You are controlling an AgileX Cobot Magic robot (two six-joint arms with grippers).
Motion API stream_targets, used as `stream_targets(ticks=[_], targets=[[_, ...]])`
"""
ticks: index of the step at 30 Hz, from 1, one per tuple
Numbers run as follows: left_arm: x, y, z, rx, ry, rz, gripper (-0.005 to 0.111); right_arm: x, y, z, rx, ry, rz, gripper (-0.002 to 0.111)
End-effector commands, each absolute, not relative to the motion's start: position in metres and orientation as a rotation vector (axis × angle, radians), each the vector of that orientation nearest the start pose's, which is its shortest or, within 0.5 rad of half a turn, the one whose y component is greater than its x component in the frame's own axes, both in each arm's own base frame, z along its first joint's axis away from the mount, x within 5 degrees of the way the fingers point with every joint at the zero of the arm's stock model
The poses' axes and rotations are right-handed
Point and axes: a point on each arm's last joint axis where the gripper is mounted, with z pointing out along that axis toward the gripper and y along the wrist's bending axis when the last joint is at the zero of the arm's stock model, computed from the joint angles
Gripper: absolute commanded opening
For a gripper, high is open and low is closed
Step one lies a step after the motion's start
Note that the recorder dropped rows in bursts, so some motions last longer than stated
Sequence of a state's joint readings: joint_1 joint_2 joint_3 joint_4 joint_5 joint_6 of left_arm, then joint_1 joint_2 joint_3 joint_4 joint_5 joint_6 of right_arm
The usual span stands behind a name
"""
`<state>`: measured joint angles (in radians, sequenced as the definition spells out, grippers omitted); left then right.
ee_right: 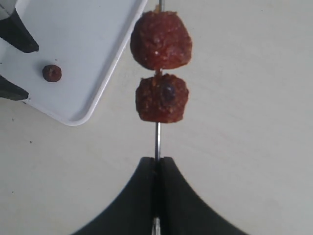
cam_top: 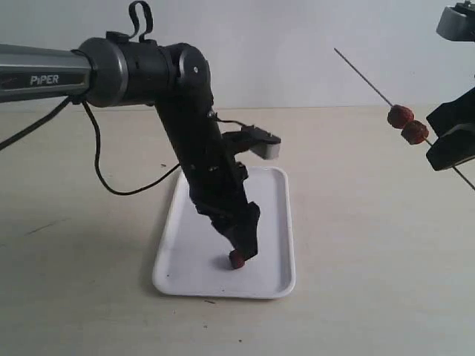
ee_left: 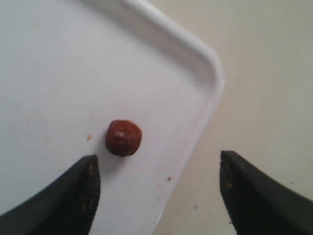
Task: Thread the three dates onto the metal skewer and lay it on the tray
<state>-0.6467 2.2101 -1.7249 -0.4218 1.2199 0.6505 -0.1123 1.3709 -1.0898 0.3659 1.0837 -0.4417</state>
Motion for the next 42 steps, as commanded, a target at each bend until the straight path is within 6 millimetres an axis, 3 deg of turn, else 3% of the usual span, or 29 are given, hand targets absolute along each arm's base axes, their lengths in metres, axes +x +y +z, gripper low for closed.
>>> stream_targets(ticks=[1, 4, 7, 11, 14, 17, 19, 22, 26, 33, 37, 42], targets=[[0.316, -0.298, 0.218, 1.739, 2.358, -0.817, 0.067, 0.258, -0.002, 0.299, -0.286, 2.735, 0.346, 0.000], [0.306, -0.300, 0.241, 1.695, 2.346, -0.827, 0.067, 0.258, -0.002, 0.299, -0.286, 2.735, 0.346, 0.000], [0.302, -0.304, 0.251, 1.634, 2.328, -0.937, 0.067, 0.259, -0.002, 0.299, -0.284, 2.729, 0.343, 0.000], [0.301, -0.309, 0.252, 1.499, 2.411, -1.060, 0.067, 0.259, -0.002, 0.299, -0.284, 2.729, 0.343, 0.000], [0.303, -0.309, 0.247, 1.485, 2.444, -1.049, 0.067, 0.259, -0.002, 0.299, -0.284, 2.729, 0.343, 0.000], [0.303, -0.305, 0.245, 1.675, 2.318, -0.911, 0.067, 0.259, -0.002, 0.299, -0.283, 2.728, 0.346, 0.000], [0.291, -0.310, 0.247, 1.873, 2.214, -0.718, 0.067, 0.259, -0.002, 0.299, -0.283, 2.728, 0.346, 0.000], [0.283, -0.313, 0.245, 2.002, 2.174, -0.491, 0.067, 0.259, -0.002, 0.299, -0.283, 2.728, 0.346, 0.000], [0.276, -0.315, 0.231, 2.086, 2.117, -0.414, 0.067, 0.259, -0.002, 0.299, -0.283, 2.728, 0.346, 0.000], [0.274, -0.300, 0.183, 2.072, 2.139, -0.300, 0.067, 0.260, -0.002, 0.300, -0.278, 2.720, 0.344, 0.000], [0.275, -0.300, 0.172, 2.003, 2.139, -0.284, 0.067, 0.260, -0.002, 0.300, -0.281, 2.718, 0.343, 0.000], [0.273, -0.299, 0.161, 2.037, 2.179, -0.300, 0.067, 0.261, -0.002, 0.300, -0.277, 2.707, 0.336, 0.000]])
